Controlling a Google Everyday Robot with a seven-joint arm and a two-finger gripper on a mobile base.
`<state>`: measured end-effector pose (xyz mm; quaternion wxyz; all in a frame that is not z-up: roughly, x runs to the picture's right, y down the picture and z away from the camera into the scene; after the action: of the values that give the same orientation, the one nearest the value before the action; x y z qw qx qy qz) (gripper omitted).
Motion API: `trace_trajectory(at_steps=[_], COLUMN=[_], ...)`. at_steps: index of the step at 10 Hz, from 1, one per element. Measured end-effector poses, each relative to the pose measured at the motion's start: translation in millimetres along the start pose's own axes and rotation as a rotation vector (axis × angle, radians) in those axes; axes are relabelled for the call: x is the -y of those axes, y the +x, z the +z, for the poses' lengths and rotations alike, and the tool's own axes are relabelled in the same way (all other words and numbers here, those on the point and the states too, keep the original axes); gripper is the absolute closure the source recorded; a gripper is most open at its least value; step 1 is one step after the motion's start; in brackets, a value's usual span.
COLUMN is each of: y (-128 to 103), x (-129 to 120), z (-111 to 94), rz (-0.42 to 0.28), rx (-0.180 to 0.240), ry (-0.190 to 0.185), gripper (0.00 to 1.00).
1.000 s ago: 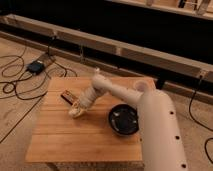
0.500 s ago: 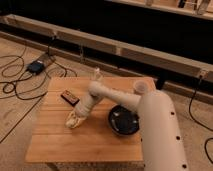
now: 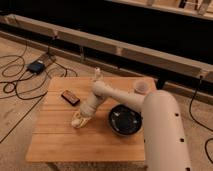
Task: Wipe the white sponge on the table
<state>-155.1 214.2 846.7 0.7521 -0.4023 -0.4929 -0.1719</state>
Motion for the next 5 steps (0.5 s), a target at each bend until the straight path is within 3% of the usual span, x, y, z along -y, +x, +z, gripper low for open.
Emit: trace_trajectory(at_steps=[5], y=[33], x=[-9], z=[-31], rz=[0.066], rx=[-0.055], ry=[0.070], gripper=[1.00])
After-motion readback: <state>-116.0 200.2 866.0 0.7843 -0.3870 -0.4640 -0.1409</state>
